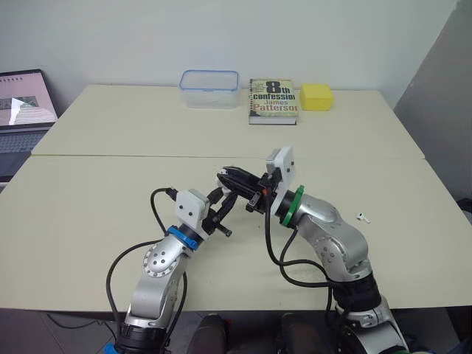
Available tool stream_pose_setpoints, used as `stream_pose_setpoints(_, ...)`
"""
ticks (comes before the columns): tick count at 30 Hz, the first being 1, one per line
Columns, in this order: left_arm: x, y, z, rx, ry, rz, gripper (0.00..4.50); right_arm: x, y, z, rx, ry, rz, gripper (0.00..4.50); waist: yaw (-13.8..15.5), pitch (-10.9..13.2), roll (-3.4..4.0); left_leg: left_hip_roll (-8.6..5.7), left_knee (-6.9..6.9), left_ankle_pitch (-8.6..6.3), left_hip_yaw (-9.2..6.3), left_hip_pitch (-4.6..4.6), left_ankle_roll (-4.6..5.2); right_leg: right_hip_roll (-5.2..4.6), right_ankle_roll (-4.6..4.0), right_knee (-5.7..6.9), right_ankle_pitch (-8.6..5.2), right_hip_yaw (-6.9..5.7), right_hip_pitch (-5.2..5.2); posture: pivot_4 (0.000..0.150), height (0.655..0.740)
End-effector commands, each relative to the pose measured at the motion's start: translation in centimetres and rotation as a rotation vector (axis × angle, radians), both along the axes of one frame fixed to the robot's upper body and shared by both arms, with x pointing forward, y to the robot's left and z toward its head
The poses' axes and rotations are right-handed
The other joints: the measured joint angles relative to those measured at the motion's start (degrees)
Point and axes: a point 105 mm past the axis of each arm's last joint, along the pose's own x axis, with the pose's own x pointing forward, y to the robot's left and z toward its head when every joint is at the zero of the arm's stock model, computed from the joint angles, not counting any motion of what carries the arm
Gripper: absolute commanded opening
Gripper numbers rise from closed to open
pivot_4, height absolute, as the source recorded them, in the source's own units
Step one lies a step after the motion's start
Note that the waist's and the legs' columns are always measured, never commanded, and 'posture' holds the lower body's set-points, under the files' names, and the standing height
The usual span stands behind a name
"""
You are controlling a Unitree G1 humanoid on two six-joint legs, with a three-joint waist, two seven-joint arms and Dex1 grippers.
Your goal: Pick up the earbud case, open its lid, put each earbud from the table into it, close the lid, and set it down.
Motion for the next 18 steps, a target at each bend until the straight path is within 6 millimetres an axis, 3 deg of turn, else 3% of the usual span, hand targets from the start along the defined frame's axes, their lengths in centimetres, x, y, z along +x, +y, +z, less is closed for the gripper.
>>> stream_pose_setpoints(1, -0.3, -0.4, 1.7, -0.026, -0.063, -0.02, 0.75, -0.5, 0.4, 1.0, 0.026, -0.057, 0.017, 0.41, -0.01, 0.0, 0.0, 0.01, 0.0, 0.0, -0.01, 0.0, 0.0, 0.0, 0.0, 0.0, 0.0, -0.01, 0.0, 0.15, 0.7278)
stream_pose_setpoints(18, -0.4, -0.4, 2.2, -0.033, -0.063, -0.028, 0.75, 0.3, 0.0, -1.2, -0.005, -0.048, -0.02, 0.41, 0.01, 0.0, 0.0, 0.01, -0.01, 0.0, -0.01, 0.0, 0.0, 0.0, 0.0, -0.01, 0.0, 0.0, 0.0, 0.15, 0.7278)
